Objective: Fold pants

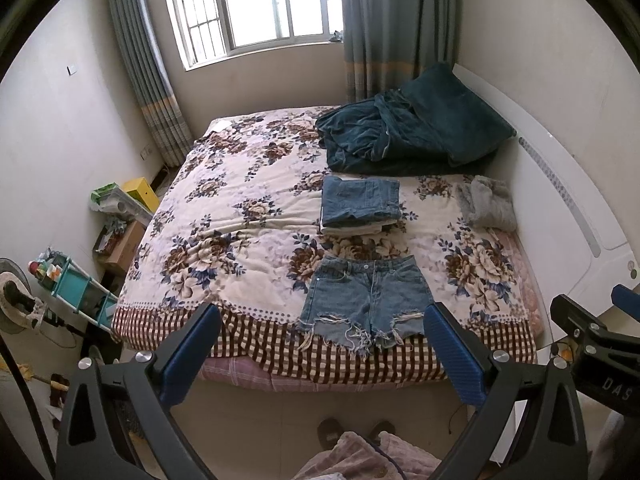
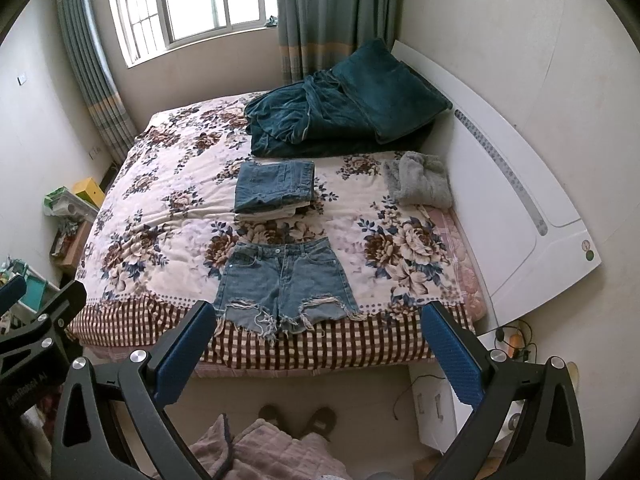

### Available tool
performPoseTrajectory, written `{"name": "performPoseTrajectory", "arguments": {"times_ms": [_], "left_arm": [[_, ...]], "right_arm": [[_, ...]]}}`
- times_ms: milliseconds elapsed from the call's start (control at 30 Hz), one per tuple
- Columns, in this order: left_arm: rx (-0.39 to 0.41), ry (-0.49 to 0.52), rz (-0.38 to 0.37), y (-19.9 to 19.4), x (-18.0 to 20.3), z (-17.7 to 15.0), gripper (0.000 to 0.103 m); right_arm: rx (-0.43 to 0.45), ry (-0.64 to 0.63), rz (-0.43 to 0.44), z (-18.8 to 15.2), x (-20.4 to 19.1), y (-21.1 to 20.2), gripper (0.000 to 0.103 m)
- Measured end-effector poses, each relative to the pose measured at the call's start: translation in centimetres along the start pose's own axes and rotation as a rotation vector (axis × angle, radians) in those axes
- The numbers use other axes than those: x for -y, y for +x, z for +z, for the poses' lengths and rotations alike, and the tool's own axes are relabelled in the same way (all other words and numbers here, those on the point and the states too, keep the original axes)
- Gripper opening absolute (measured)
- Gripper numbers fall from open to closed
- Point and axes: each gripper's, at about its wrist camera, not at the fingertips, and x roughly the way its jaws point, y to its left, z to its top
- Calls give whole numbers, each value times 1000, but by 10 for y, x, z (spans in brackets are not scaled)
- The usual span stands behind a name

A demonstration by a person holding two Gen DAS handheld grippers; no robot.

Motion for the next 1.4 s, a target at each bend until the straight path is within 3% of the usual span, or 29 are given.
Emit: {"name": "performPoseTrajectory", "arguments": {"times_ms": [1033, 1233, 1400], "left_arm": [[2, -5, -17, 14, -10, 1, 103], [-5, -14, 18, 48, -22, 0, 103], [-39, 7, 26, 102, -25, -10, 103]], "right_arm": [[5, 0, 0, 8, -13, 7, 103], [-23, 16, -38, 11, -26, 44, 103], [-78, 18, -100, 6, -33, 104, 103]]}}
